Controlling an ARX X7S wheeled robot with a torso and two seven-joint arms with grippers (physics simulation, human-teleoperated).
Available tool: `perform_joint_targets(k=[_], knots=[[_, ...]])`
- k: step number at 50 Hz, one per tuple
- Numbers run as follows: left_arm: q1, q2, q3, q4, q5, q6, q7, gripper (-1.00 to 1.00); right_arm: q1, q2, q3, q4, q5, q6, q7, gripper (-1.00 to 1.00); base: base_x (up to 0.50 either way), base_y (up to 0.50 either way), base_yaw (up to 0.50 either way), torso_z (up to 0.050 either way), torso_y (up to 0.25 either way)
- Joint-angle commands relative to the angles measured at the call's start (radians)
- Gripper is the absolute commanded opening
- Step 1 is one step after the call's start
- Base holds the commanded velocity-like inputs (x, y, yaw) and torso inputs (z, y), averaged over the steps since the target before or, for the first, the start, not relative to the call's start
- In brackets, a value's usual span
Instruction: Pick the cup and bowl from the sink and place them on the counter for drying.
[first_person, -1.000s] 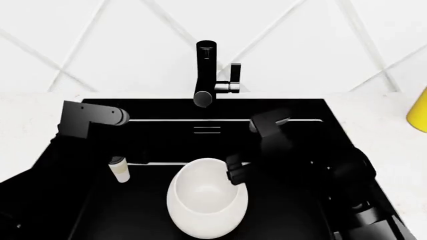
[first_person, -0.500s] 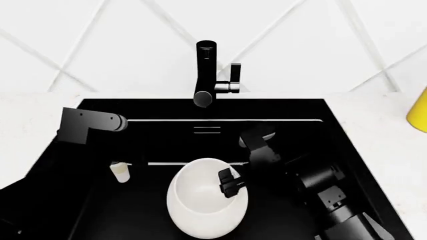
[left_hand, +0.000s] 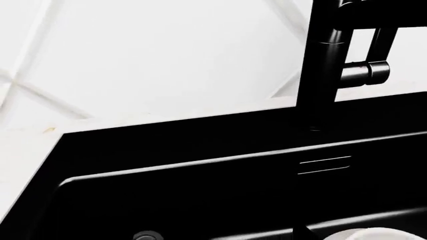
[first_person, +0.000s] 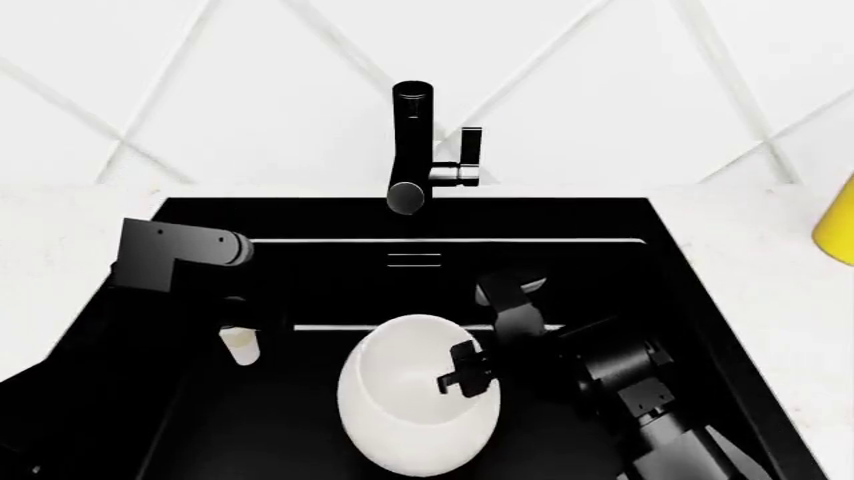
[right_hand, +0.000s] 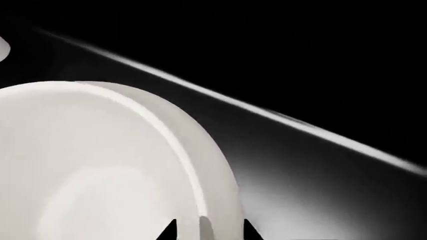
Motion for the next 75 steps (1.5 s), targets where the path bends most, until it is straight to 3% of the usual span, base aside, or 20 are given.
perform_joint_targets(k=[1,17,33,45,49,61,68,75], knots=[[-0.001,-0.001,0.001,0.002,-0.003,-0.001,-0.007,1.00,-0.006,0.005,0.014,-0.018,-0.006,-0.006,0.021,-1.00,0.00,0.00,0.00,0.000,0.000],[-0.010,0.005,0.030,-0.025,0.012,0.022,-0.003,1.00,-0.011,0.093,0.103,-0.281,0.081,0.134,0.128,-1.00,0.00,0.00,0.00,0.000,0.000],[0.008,-0.018,-0.011,-0.005,-0.011,0.022,-0.003,1.00,-0.017,0.200,0.163,-0.515,0.171,0.300,0.208,-1.00,0.00,0.00,0.00,0.000,0.000],[-0.002,-0.015,-0.009,-0.014,-0.013,0.023,-0.008,1.00,0.125,0.257,0.260,-0.625,0.264,0.484,0.270,-1.00,0.00,0.00,0.00,0.000,0.000],[-0.004,-0.014,-0.011,-0.020,-0.013,0.029,-0.007,1.00,0.174,0.300,0.203,-0.669,0.286,0.543,0.269,-1.00,0.00,0.00,0.00,0.000,0.000],[0.010,-0.016,-0.016,-0.022,-0.011,0.046,-0.008,1.00,0.326,0.440,0.104,-0.640,0.652,0.559,0.503,-1.00,0.00,0.00,0.00,0.000,0.000],[0.012,-0.011,-0.009,-0.028,-0.007,0.059,-0.008,1.00,0.451,0.579,-0.044,-0.665,0.871,0.553,0.636,-1.00,0.00,0.00,0.00,0.000,0.000],[0.016,-0.011,-0.003,-0.023,-0.010,0.057,-0.009,1.00,0.508,0.702,-0.032,-0.672,1.064,0.538,0.803,-1.00,0.00,0.00,0.00,0.000,0.000]])
